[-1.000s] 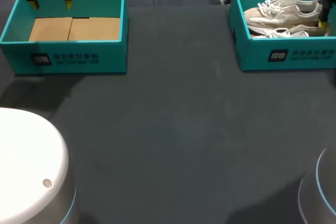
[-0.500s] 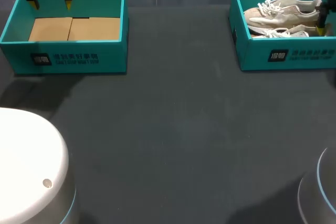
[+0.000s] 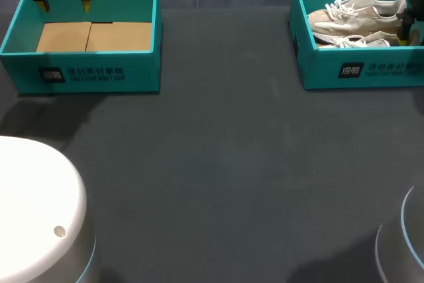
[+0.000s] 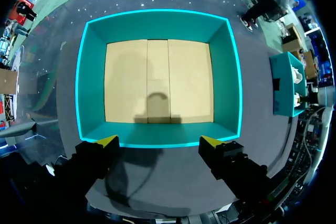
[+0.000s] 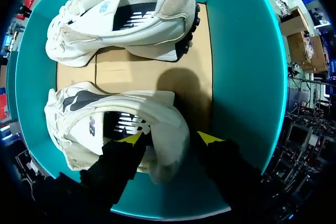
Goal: Take the shoe out of the shoebox, open the shoe tongue, remove and reinsert the insole, then place the shoe into the shoebox
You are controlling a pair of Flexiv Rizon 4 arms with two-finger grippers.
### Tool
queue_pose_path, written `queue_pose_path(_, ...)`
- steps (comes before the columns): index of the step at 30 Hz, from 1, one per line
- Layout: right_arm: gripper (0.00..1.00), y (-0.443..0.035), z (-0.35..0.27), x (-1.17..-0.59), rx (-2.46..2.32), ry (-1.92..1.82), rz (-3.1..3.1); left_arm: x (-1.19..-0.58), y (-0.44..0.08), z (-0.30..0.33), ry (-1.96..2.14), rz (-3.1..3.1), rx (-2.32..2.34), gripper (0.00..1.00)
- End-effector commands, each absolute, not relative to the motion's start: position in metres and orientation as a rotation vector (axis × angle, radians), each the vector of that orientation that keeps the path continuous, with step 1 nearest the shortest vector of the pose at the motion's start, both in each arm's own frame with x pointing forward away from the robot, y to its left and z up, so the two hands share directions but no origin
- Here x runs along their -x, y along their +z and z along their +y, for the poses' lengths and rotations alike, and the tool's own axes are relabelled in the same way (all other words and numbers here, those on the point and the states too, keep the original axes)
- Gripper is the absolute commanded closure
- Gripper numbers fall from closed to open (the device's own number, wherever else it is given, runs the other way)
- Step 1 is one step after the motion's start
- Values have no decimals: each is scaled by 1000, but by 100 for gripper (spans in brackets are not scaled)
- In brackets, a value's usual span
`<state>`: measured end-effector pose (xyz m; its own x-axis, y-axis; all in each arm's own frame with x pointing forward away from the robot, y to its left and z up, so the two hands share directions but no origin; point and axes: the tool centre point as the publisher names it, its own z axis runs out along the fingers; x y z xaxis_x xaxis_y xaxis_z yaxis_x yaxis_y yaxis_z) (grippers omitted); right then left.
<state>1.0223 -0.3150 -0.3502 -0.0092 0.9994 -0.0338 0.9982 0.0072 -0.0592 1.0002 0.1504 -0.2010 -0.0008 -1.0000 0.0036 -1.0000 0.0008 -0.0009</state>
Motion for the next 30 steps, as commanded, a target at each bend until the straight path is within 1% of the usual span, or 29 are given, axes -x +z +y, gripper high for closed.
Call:
queue_pose_path(1, 41, -354, -314, -1018, 2208, 89, -2222, -1000, -201, 150, 3, -2221, -2220, 0)
queue_pose_path(3, 38, -356, -314, -1019, 2212, 88, -2219, -1000, -201, 150, 3, -2221, -2220, 0)
queue_pose_path(8, 41, -362, -316, -1020, 2222, 86, -2203, -1000, -201, 150, 3, -2221, -2220, 0)
queue_pose_path(12, 55, -364, -315, -1021, 2228, 90, -2193, -1000, -201, 150, 3, -2221, -2220, 0)
queue_pose_path(13, 60, -365, -315, -1021, 2231, 91, -2190, -1000, -201, 150, 3, -2221, -2220, 0)
queue_pose_path(14, 71, -365, -315, -1021, 2237, 90, -2184, -1000, -201, 150, 3, -2221, -2220, 0)
queue_pose_path(15, 94, -365, -315, -1021, 2240, 90, -2181, -1000, -201, 150, 3, -2221, -2220, 0)
queue_pose_path(16, 100, -365, -315, -1021, 2246, 89, -2179, -1000, -201, 150, 3, -2221, -2220, 0)
queue_pose_path(30, 100, -327, -314, -1021, 2376, 82, -2166, -1000, -201, 150, 3, -2221, -2220, 0)
